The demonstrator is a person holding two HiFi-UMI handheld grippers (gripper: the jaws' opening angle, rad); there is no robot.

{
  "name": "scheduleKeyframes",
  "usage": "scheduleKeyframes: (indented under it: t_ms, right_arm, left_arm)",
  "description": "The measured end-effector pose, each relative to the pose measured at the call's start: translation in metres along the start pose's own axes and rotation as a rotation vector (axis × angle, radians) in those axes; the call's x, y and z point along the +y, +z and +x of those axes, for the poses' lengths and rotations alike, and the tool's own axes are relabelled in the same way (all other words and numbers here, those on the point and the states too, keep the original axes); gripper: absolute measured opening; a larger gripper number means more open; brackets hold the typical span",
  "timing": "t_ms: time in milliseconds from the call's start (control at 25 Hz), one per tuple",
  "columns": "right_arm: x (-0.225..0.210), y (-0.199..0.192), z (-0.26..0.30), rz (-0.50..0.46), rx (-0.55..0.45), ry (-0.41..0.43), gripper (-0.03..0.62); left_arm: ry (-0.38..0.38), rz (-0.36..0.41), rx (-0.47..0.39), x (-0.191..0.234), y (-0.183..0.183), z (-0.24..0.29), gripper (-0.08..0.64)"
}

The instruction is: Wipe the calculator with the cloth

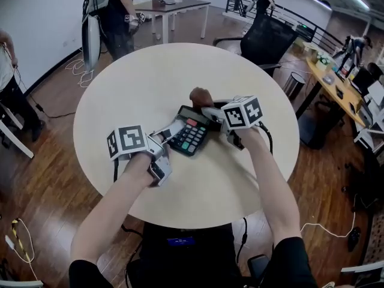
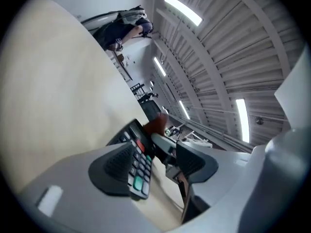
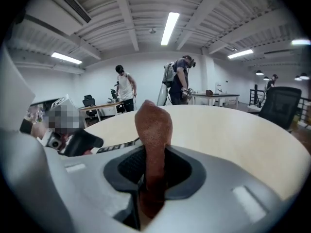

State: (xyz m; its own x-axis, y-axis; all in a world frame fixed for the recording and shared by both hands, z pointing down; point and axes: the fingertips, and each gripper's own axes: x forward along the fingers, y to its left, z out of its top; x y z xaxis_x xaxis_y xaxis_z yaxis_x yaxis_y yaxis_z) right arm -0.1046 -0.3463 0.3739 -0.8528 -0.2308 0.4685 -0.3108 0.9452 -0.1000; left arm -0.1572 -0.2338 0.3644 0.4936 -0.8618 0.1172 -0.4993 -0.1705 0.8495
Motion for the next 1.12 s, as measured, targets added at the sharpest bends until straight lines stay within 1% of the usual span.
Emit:
scheduleKeyframes:
  t_ms: [120, 200, 240, 320, 440, 480, 560, 640, 720, 800, 920, 960, 1080, 1120]
  right_arm:
    - [0.008, -0.012, -0.018, 0.104, -0.018, 0.042, 0.090]
    - [0.023, -0.021, -0.031, 0.129, -0.024, 0.094, 0.089]
    - [0.027, -0.023, -0.036, 0.123, -0.026, 0.107, 0.089]
    - [0.023, -0.021, -0.041, 0.090, -0.048, 0.090, 0.089]
    - [0.001, 0.001, -0.037, 0.036, -0.120, 0.054, 0.089]
    - [-0.004, 0.008, -0.031, 0.020, -0.138, 0.047, 0.089]
    - [-0.005, 0.016, -0.015, -0.020, -0.141, 0.056, 0.089]
    - [0.007, 0.016, -0.001, -0.058, -0.119, 0.110, 0.089]
    - [0.017, 0.013, 0.000, -0.063, -0.097, 0.166, 0.090]
    - [0.022, 0.007, -0.010, -0.067, -0.077, 0.197, 0.089]
    - [0.038, -0.007, -0.032, -0.114, -0.035, 0.241, 0.089]
    - [0.047, -0.013, -0.040, -0.136, -0.016, 0.273, 0.089]
    - [0.081, -0.036, -0.068, -0.212, 0.039, 0.403, 0.091]
    - [0.084, -0.039, -0.075, -0.224, 0.038, 0.421, 0.089]
  left_arm:
    - [0.028, 0.012, -0.053, 0.020, 0.036, 0.004, 0.278]
    - [0.028, 0.014, -0.073, 0.028, 0.055, 0.005, 0.276]
    - [0.024, 0.016, -0.075, 0.030, 0.060, 0.003, 0.271]
    - [0.012, 0.041, -0.044, 0.026, 0.056, -0.004, 0.262]
    - [0.001, 0.132, 0.061, 0.014, 0.033, -0.005, 0.253]
    - [0.006, 0.148, 0.085, 0.013, 0.029, -0.002, 0.255]
    - [0.014, 0.135, 0.102, 0.016, 0.028, 0.002, 0.253]
    - [0.014, 0.096, 0.092, 0.021, 0.029, 0.003, 0.252]
    - [0.013, 0.074, 0.082, 0.022, 0.028, 0.005, 0.249]
    - [0.014, 0.080, 0.082, 0.021, 0.028, 0.006, 0.247]
    - [0.016, 0.103, 0.083, 0.019, 0.029, 0.006, 0.247]
    - [0.015, 0.107, 0.081, 0.019, 0.031, 0.005, 0.247]
    - [0.011, 0.113, 0.080, 0.020, 0.032, 0.003, 0.247]
    - [0.010, 0.112, 0.083, 0.019, 0.032, 0.003, 0.245]
